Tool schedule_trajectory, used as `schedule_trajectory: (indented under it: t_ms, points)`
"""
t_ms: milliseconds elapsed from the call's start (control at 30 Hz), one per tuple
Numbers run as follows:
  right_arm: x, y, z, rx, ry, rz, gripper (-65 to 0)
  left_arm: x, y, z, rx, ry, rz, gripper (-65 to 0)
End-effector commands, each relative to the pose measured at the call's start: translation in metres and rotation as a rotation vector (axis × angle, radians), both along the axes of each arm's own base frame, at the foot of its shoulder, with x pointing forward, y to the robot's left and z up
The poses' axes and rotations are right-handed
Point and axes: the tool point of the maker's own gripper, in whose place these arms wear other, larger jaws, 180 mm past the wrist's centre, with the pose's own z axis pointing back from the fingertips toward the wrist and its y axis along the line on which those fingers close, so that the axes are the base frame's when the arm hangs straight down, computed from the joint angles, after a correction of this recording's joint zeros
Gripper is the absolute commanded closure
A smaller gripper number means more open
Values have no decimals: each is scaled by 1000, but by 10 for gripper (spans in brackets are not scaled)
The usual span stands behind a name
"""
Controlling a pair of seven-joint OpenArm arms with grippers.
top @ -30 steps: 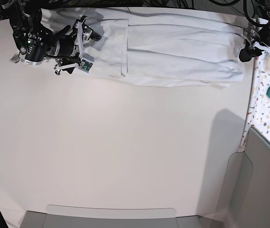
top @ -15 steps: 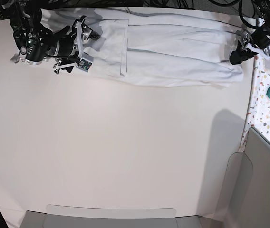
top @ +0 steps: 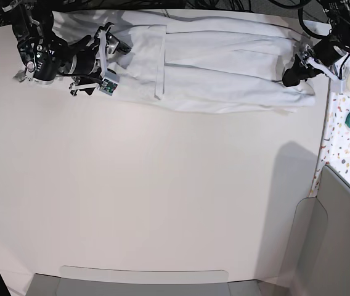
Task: Layout the t-shirt on the table in an organized manner, then fold the t-shirt properly
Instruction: 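Release the shirt with the right gripper and move the left gripper onto the shirt end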
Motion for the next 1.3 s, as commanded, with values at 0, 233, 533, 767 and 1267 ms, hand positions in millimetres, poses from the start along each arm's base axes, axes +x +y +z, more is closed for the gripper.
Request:
schedule_trajectory:
  t_ms: [0, 233, 533, 767, 1267]
  points:
    - [5, 1, 7, 16, -27, 4, -425, -47, -8, -34, 45, 236, -94, -284]
    - [13, -3, 11, 22, -45, -28, -425, -43, -7, -32, 49, 221, -84, 0]
    - [44, -13, 31, 95, -127, -207, -425, -8, -17, 10, 96, 43, -96, 0]
    - [67, -37, 46, 152, -195, -395, -425, 5, -32, 40, 144, -56, -141, 0]
    - [79, -170, 96, 165, -416, -897, -425, 29, -53, 95, 225, -229, -210, 0]
